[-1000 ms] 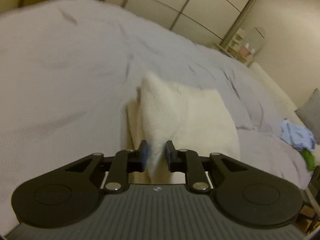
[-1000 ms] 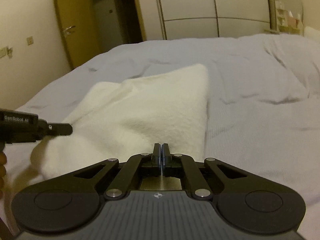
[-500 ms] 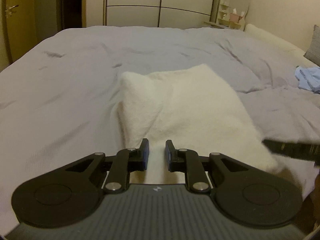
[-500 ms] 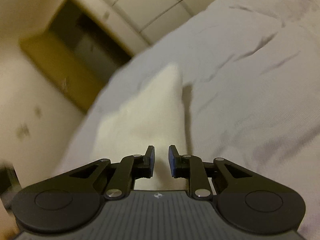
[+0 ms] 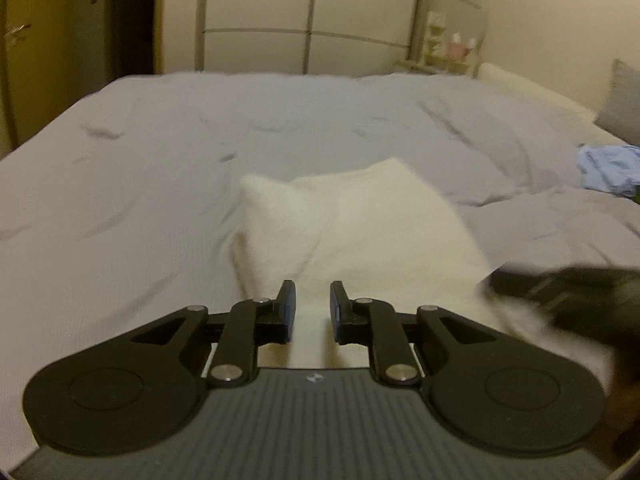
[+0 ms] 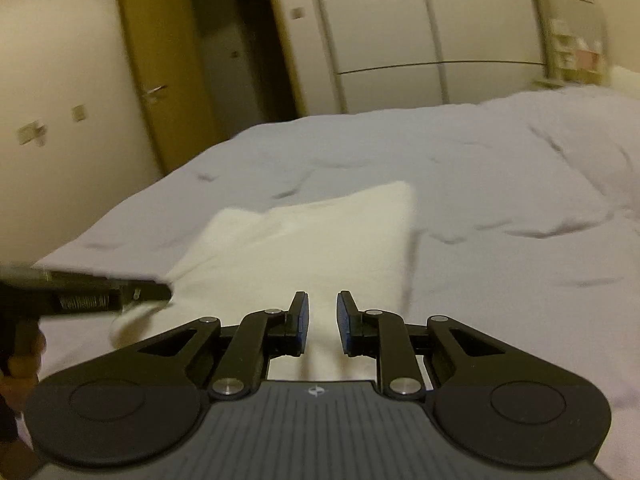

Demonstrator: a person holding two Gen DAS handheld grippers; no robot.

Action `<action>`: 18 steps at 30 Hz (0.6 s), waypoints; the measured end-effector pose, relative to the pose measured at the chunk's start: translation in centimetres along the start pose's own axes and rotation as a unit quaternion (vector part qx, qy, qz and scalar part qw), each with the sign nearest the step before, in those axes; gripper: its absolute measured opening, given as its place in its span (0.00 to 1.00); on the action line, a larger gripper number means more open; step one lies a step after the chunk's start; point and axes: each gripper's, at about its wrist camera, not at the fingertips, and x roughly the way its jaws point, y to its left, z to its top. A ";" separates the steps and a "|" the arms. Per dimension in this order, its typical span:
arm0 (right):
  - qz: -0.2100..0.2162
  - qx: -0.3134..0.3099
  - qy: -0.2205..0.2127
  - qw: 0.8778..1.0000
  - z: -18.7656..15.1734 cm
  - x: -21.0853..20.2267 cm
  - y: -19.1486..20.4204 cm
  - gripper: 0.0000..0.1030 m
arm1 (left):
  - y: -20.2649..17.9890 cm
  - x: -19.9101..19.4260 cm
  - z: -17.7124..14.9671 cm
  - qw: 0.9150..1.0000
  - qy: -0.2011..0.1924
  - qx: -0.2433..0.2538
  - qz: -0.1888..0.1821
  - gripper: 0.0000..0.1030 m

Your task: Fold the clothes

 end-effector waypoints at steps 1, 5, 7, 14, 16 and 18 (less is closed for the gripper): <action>0.001 -0.014 0.010 1.000 -0.5 0.7 0.6 0.21 | -0.3 -0.1 -0.4 1.000 0.002 0.006 -0.003 0.14; -0.028 -0.071 0.019 0.997 -2.8 3.0 2.9 0.21 | -0.4 2.4 -3.6 0.998 0.035 0.040 0.026 0.15; -0.043 -0.110 0.017 0.993 -3.6 3.8 4.1 0.21 | 0.4 2.8 -4.6 0.999 0.026 0.031 0.022 0.14; -0.007 -0.055 0.046 0.997 -1.3 2.6 2.1 0.20 | 0.4 1.0 -0.7 0.999 0.027 0.012 0.010 0.11; 0.019 -0.006 0.042 0.999 0.5 1.4 0.4 0.21 | 0.4 1.1 1.3 1.000 0.009 0.023 0.015 0.12; 0.012 0.025 0.016 0.999 2.0 0.9 -1.0 0.22 | 0.5 2.1 3.3 0.999 0.000 0.032 0.017 0.12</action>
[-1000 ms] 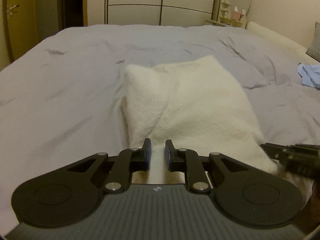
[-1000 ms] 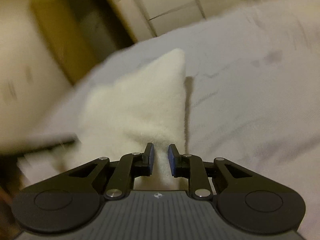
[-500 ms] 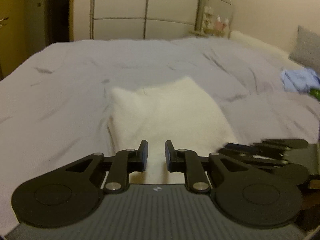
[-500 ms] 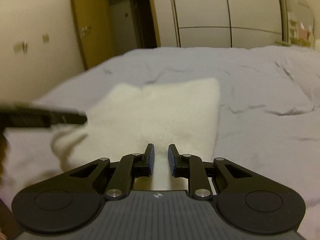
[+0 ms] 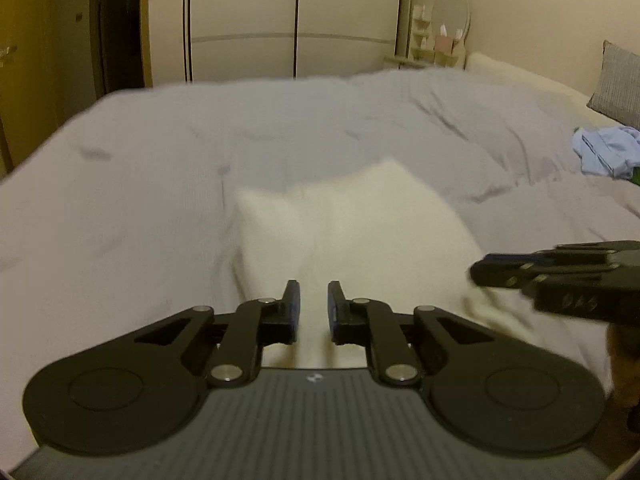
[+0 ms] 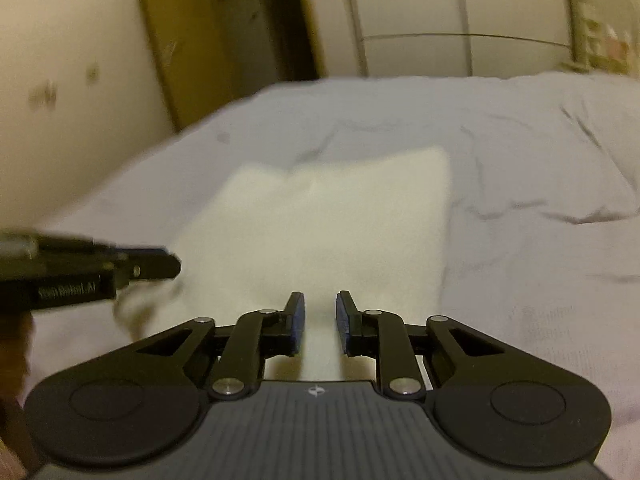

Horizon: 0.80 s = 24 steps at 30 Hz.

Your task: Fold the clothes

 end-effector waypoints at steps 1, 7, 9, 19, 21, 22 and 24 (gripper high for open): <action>-0.008 0.008 -0.010 1.000 0.7 0.1 -0.6 0.23 | 0.2 0.8 0.9 1.000 0.003 0.005 -0.004 0.12; -0.031 0.038 -0.004 0.999 2.1 4.2 -2.9 0.26 | 0.4 6.8 2.8 0.998 0.042 0.043 0.016 0.12; -0.034 0.044 0.007 0.998 1.9 5.8 -3.3 0.28 | 1.2 8.9 1.8 0.996 0.063 0.046 0.040 0.12; -0.034 0.009 0.005 0.999 3.2 7.4 -2.8 0.30 | 2.5 6.1 0.6 0.998 0.043 -0.005 0.048 0.11; -0.032 0.011 -0.014 0.999 2.5 4.6 -2.7 0.30 | 2.0 3.6 0.4 0.999 0.028 -0.010 0.040 0.11; -0.028 0.011 -0.021 0.999 1.9 3.2 -2.5 0.30 | 1.6 2.5 0.1 0.999 0.022 -0.009 0.033 0.11; -0.022 0.007 -0.022 1.000 0.5 0.9 -1.8 0.30 | 0.7 0.6 -0.9 1.000 0.016 0.001 0.026 0.12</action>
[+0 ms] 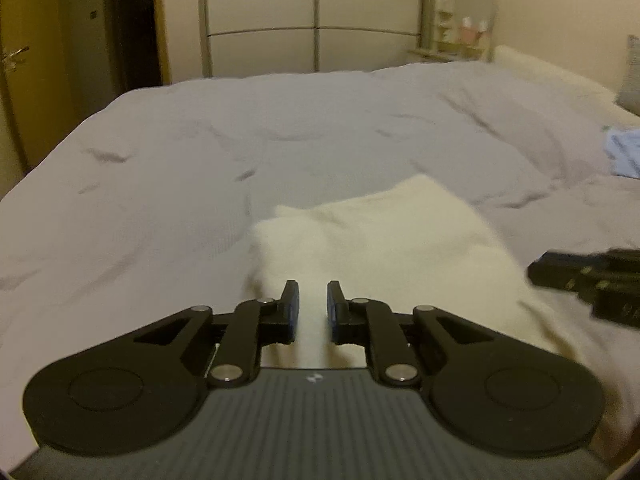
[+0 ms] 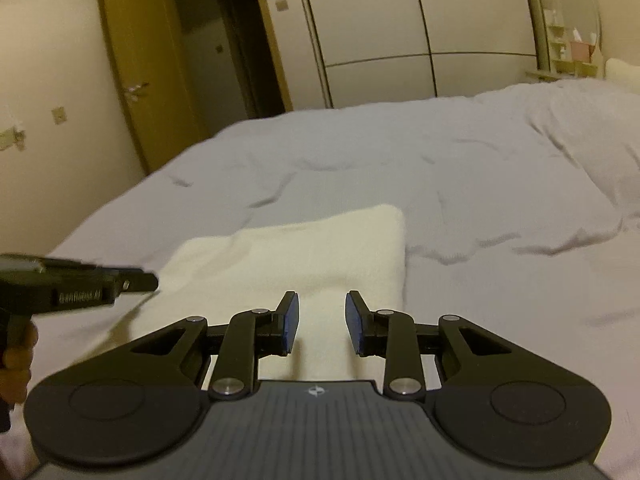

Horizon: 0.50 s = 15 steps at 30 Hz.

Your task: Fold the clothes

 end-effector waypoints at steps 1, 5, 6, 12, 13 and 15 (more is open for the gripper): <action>0.003 -0.002 0.000 1.000 -0.7 -1.1 0.3 0.30 | -0.3 -0.2 -0.7 1.000 0.007 0.002 0.000 0.12; -0.011 -0.028 0.036 0.999 -3.7 -2.1 1.9 0.30 | -1.2 0.7 -4.0 0.999 0.034 0.009 0.014 0.14; -0.019 -0.038 0.041 0.998 -4.3 -1.7 2.2 0.30 | -1.3 0.8 -4.2 0.999 0.035 0.004 0.020 0.14; -0.044 -0.061 0.029 0.997 -3.8 -3.4 3.5 0.30 | -3.0 -4.1 -3.8 0.999 0.015 -0.018 0.033 0.13; -0.044 -0.059 0.020 0.997 -3.8 -4.3 3.5 0.30 | -3.3 -4.6 -4.3 0.999 0.018 -0.018 0.035 0.13; -0.046 -0.060 0.018 0.997 -4.1 -5.3 3.7 0.30 | -3.6 -4.0 -5.2 0.998 0.035 -0.018 0.043 0.14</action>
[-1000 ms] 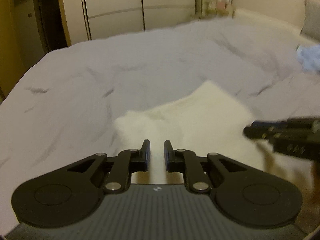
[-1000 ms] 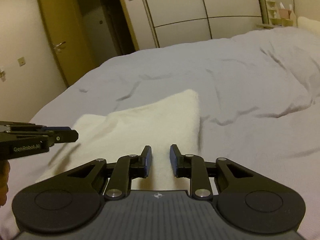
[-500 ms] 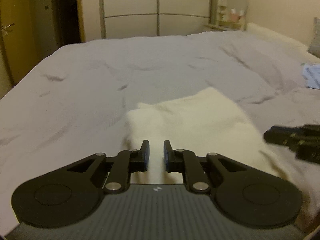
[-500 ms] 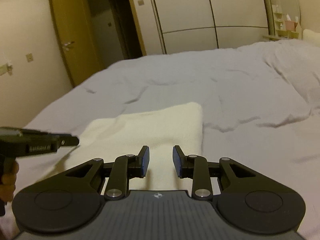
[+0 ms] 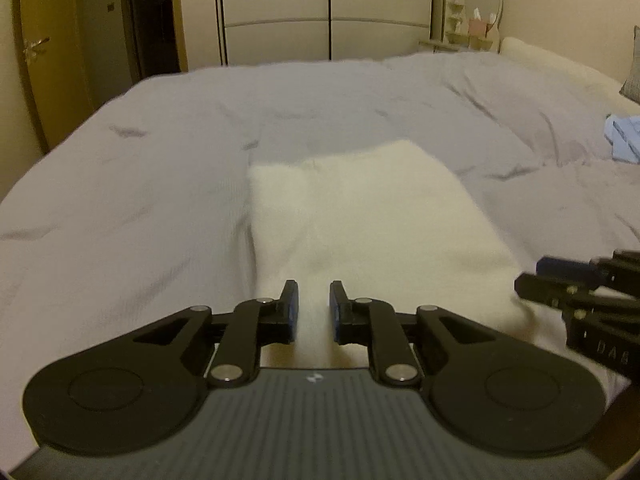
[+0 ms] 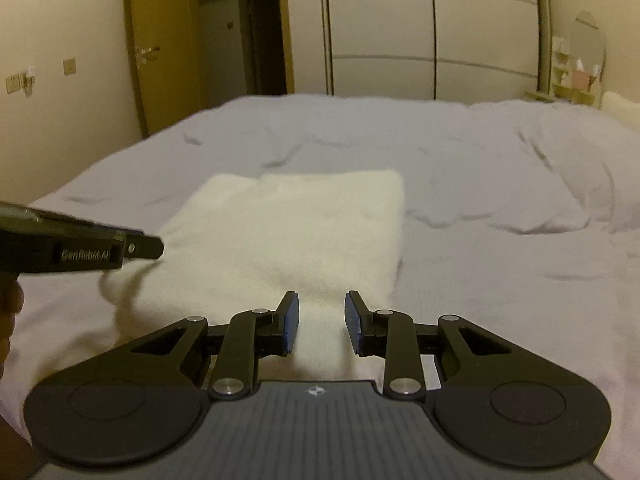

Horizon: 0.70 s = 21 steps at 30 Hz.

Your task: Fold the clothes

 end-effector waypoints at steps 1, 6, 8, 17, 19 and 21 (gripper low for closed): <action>0.000 0.000 0.011 1.000 -0.4 0.2 0.1 0.30 | -0.2 0.6 -0.6 1.000 0.008 0.002 0.007 0.14; -0.003 -0.018 0.057 0.998 -2.5 3.4 0.5 0.31 | -2.0 0.1 -0.5 0.998 0.027 -0.008 0.051 0.14; 0.004 -0.002 0.043 0.999 -2.0 1.9 0.2 0.30 | -2.9 -2.1 0.1 0.998 0.021 -0.010 0.058 0.15; 0.032 0.057 0.017 0.998 -1.5 -5.4 -3.0 0.57 | -6.4 -10.0 0.8 0.994 0.014 -0.013 0.109 0.29; 0.036 0.065 0.013 0.997 -1.7 -6.6 -3.6 0.66 | -6.9 -11.2 0.6 0.993 0.014 -0.012 0.121 0.32; 0.038 0.069 0.007 0.997 -1.8 -7.9 -4.0 0.68 | -7.3 -12.1 0.5 0.992 0.014 -0.011 0.129 0.34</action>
